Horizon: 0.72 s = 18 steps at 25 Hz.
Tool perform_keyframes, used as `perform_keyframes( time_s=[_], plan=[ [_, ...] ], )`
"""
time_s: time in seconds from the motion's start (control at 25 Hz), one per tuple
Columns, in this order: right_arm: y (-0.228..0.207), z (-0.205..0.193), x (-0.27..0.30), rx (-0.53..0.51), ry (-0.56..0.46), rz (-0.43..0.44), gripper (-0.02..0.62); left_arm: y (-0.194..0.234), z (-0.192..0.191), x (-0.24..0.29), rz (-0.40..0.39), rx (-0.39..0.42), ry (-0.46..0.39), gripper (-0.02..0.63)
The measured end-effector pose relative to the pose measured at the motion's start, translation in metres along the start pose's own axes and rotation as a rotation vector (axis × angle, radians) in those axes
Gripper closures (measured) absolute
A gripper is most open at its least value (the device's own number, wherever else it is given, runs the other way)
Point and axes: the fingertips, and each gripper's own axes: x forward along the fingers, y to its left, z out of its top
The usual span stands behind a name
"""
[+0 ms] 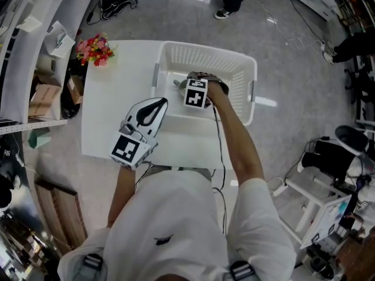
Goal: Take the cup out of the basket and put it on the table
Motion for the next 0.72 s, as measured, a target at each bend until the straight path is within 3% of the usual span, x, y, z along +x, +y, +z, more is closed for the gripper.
perform_keyframes(
  time_s=[0.72],
  plan=[
    [0.0019,0.0007,-0.0002,0.003,0.001,-0.004,0.173,0.0021,-0.0064,0.0064,-0.001,0.012,0.024,0.594]
  ],
)
